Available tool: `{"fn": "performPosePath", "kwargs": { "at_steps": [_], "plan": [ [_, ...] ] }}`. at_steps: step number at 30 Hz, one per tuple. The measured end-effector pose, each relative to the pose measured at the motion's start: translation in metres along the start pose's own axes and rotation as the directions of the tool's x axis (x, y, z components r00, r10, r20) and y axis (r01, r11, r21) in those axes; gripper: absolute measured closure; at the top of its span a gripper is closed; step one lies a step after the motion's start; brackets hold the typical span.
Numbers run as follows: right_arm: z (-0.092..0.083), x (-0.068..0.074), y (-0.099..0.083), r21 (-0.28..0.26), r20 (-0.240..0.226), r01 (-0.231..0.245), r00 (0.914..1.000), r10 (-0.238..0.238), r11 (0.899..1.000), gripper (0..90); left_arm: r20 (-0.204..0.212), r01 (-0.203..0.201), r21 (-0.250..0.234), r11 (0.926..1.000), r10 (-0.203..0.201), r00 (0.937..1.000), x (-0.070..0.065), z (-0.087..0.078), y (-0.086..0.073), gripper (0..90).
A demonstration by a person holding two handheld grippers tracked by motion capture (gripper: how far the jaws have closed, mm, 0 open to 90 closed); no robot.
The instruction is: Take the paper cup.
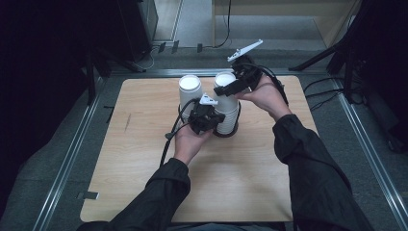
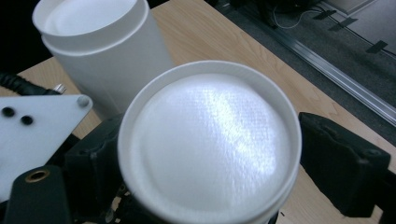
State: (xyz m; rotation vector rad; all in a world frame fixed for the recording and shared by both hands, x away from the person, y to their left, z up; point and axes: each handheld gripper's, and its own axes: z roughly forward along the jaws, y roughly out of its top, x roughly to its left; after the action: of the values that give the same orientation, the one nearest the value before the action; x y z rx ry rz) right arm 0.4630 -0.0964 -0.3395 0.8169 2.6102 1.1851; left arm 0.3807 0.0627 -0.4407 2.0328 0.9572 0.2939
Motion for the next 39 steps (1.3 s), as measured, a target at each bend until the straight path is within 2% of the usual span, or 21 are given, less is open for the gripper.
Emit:
{"fn": "performPosePath", "kwargs": {
  "at_steps": [4, 6, 11, 14, 19, 21, 29, 31, 33, 36, 39],
  "plan": [
    [0.007, 0.002, 0.003, 0.008, 0.030, 0.015, 0.9994, -0.015, 1.000, 14.7, -0.005, 0.010, -0.012, 0.9999, -0.010, 0.9999, 0.002, 0.000, -0.001, 90.0],
    [0.008, 0.004, 0.004, 0.005, 0.040, 0.027, 0.9988, -0.027, 1.000, 23.3, -0.005, 0.012, -0.018, 0.9998, -0.012, 0.9999, 0.003, 0.000, -0.002, 90.0],
    [0.007, 0.007, 0.006, 0.014, 0.060, 0.035, 0.9976, -0.036, 0.999, 24.7, -0.004, 0.018, -0.025, 0.9995, -0.018, 0.9998, 0.005, 0.000, -0.005, 90.0],
    [0.007, 0.007, 0.007, 0.023, 0.056, 0.043, 0.9974, -0.045, 0.999, 24.9, -0.005, 0.016, -0.029, 0.9994, -0.016, 0.9999, 0.004, 0.000, -0.006, 89.9],
    [0.000, 0.006, 0.012, 0.000, 0.046, 0.030, 0.9985, -0.030, 1.000, 25.1, 0.005, 0.017, -0.031, 0.9994, -0.017, 0.9998, 0.006, -0.001, -0.006, 87.8],
    [-0.004, 0.008, 0.015, 0.005, 0.050, 0.043, 0.9978, -0.043, 0.999, 25.1, 0.010, 0.026, -0.028, 0.9993, -0.025, 0.9996, 0.007, -0.001, -0.006, 87.4],
    [-0.030, 0.015, 0.033, -0.023, 0.065, 0.051, 0.9967, -0.049, 0.998, 25.3, 0.014, 0.013, -0.022, 0.9997, -0.013, 0.9998, 0.007, -0.002, -0.006, 85.7],
    [-0.038, 0.017, 0.037, -0.041, 0.057, 0.040, 0.9977, -0.037, 0.998, 25.3, 0.032, 0.027, -0.026, 0.9993, -0.026, 0.9992, 0.008, -0.001, -0.006, 84.4],
    [-0.047, 0.020, 0.041, -0.046, 0.071, 0.050, 0.9964, -0.047, 0.998, 25.3, 0.037, 0.032, -0.026, 0.9991, -0.031, 0.9988, 0.008, -0.001, -0.007, 83.4],
    [-0.062, 0.024, 0.047, -0.056, 0.076, 0.054, 0.9959, -0.049, 0.997, 25.2, 0.042, 0.019, -0.014, 0.9997, -0.018, 0.9990, 0.008, -0.002, -0.007, 81.3],
    [-0.075, 0.028, 0.050, -0.060, 0.080, 0.053, 0.9956, -0.048, 0.997, 25.3, 0.056, 0.024, 0.005, 0.9997, -0.024, 0.9982, 0.009, -0.002, -0.007, 79.0]
  ]
}}
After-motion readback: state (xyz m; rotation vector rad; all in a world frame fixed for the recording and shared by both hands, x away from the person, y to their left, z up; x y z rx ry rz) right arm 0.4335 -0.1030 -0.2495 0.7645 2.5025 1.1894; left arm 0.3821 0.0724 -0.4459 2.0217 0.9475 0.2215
